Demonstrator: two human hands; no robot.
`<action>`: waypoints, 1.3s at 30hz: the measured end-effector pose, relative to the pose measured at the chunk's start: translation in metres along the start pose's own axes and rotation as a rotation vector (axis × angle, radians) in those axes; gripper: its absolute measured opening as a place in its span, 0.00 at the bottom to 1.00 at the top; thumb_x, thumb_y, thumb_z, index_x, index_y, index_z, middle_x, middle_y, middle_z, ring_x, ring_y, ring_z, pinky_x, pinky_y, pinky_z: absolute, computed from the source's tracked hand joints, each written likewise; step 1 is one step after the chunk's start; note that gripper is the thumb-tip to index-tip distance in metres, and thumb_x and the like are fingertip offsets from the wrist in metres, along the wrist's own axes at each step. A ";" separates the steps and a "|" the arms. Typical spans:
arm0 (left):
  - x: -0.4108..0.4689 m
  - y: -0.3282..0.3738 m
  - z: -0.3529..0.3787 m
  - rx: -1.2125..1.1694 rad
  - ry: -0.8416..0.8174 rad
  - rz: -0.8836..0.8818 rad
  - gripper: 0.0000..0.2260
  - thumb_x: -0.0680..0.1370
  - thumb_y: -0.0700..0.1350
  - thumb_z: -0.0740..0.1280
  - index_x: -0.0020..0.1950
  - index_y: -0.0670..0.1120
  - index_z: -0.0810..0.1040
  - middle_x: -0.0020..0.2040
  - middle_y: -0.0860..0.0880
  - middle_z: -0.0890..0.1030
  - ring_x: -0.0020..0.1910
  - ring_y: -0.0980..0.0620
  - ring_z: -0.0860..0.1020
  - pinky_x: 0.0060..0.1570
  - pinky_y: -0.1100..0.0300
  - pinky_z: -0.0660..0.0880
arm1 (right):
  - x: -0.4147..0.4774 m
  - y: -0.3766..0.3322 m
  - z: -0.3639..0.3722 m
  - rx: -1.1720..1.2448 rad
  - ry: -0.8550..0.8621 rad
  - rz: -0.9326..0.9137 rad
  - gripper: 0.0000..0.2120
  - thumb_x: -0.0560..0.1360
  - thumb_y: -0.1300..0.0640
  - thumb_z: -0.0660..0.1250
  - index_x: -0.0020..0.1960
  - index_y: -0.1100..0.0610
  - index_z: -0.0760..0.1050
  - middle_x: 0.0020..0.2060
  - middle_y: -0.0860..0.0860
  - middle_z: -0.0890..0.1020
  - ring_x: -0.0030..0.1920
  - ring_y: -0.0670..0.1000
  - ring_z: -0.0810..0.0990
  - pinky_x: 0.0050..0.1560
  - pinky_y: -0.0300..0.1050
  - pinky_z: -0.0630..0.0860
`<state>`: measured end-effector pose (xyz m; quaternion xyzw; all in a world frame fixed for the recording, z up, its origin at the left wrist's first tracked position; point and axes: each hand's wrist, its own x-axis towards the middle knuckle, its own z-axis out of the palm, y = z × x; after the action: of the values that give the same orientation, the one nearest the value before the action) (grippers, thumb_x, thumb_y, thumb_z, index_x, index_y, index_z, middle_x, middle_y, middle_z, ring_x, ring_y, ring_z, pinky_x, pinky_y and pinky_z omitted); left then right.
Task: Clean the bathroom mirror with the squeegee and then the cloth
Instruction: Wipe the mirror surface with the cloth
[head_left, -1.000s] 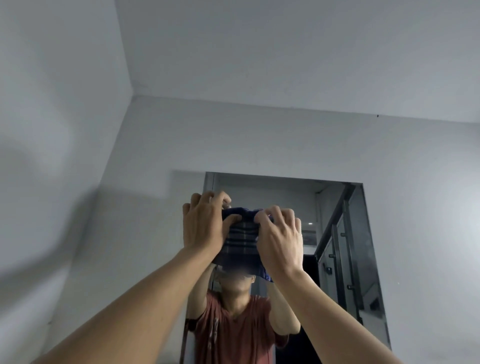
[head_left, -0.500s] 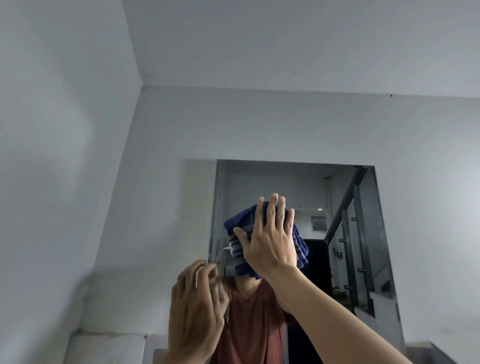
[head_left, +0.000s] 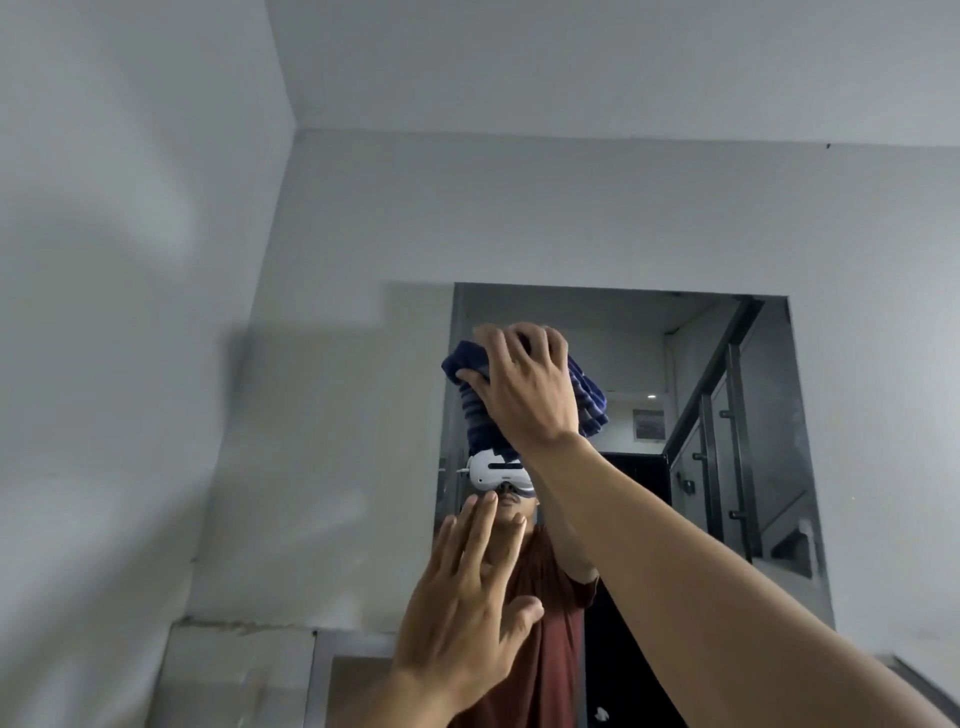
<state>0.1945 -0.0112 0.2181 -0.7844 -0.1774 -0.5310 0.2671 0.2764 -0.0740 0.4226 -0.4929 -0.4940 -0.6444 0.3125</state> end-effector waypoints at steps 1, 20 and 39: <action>0.000 0.000 0.000 -0.010 -0.013 -0.004 0.37 0.77 0.64 0.63 0.81 0.47 0.58 0.82 0.41 0.54 0.80 0.42 0.56 0.75 0.45 0.63 | 0.003 -0.001 0.001 0.010 0.011 -0.010 0.16 0.78 0.44 0.67 0.56 0.56 0.74 0.47 0.53 0.82 0.53 0.59 0.78 0.60 0.57 0.69; 0.001 0.005 -0.009 -0.005 -0.047 -0.040 0.36 0.78 0.65 0.60 0.81 0.49 0.57 0.81 0.40 0.56 0.80 0.43 0.55 0.77 0.48 0.56 | -0.001 0.008 -0.002 -0.086 -0.320 -0.080 0.32 0.83 0.40 0.46 0.82 0.56 0.51 0.81 0.58 0.54 0.81 0.60 0.47 0.79 0.65 0.43; 0.061 -0.011 -0.032 0.007 -0.006 -0.090 0.31 0.78 0.59 0.66 0.78 0.49 0.64 0.78 0.39 0.63 0.77 0.40 0.61 0.74 0.45 0.65 | -0.004 0.120 -0.039 -0.052 -0.248 0.219 0.29 0.84 0.42 0.47 0.80 0.56 0.54 0.81 0.59 0.53 0.81 0.60 0.45 0.79 0.64 0.41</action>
<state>0.1880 -0.0222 0.2866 -0.7764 -0.2149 -0.5394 0.2451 0.3716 -0.1492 0.4574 -0.6276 -0.4554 -0.5532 0.3045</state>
